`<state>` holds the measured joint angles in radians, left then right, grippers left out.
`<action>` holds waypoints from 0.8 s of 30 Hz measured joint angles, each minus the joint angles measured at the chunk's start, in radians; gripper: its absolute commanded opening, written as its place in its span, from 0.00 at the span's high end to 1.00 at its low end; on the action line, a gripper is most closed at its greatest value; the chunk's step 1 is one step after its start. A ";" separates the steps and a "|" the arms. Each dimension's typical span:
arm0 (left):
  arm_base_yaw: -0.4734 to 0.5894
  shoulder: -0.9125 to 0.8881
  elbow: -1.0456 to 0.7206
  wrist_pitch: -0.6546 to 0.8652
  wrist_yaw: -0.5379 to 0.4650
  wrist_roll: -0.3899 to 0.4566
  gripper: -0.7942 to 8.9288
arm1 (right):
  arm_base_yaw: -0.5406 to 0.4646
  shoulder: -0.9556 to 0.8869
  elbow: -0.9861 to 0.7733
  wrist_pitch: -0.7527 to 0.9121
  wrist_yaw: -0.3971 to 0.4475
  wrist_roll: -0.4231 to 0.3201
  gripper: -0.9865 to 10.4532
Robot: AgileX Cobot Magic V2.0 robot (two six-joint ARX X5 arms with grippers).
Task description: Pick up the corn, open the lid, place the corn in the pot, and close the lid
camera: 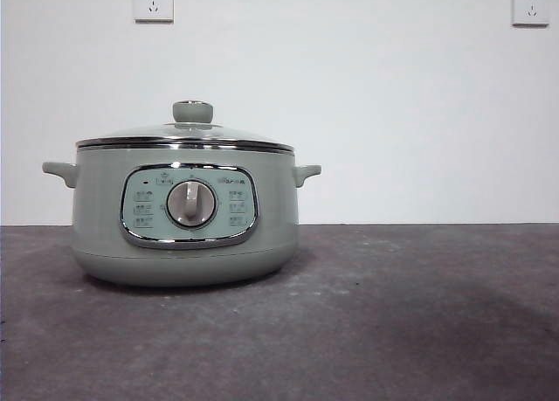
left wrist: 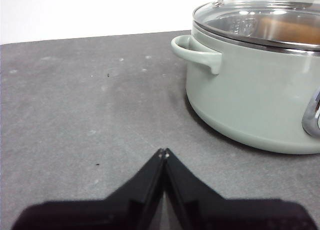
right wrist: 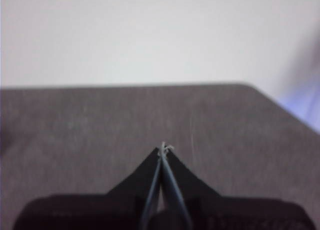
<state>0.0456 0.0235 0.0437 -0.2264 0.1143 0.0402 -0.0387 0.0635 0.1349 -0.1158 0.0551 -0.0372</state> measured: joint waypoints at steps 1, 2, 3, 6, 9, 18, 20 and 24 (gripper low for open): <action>0.000 0.000 0.000 0.000 0.000 0.000 0.92 | 0.000 -0.018 -0.027 0.000 0.000 0.000 0.91; 0.000 0.000 0.000 0.000 0.000 0.000 0.92 | 0.000 -0.032 -0.046 -0.004 0.000 0.000 0.91; 0.000 0.000 0.000 0.000 0.000 0.000 0.92 | 0.000 -0.046 -0.064 -0.007 0.000 0.000 0.91; 0.000 0.001 0.000 -0.001 0.000 0.000 0.92 | 0.000 -0.053 -0.092 -0.003 0.000 0.000 0.91; 0.000 0.001 0.000 -0.001 0.000 0.000 0.92 | 0.000 -0.053 -0.108 -0.021 0.000 0.000 0.91; 0.000 0.001 0.000 -0.002 0.000 0.000 0.92 | 0.000 -0.053 -0.109 -0.076 -0.015 0.004 0.91; 0.000 0.001 0.000 -0.002 0.000 0.000 0.92 | 0.000 -0.053 -0.110 -0.075 -0.015 0.004 0.91; 0.000 0.001 0.000 -0.002 0.000 0.000 0.92 | 0.000 -0.053 -0.109 -0.075 -0.015 0.006 0.91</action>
<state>0.0456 0.0242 0.0437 -0.2279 0.1143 0.0402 -0.0387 0.0109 0.0254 -0.1909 0.0402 -0.0311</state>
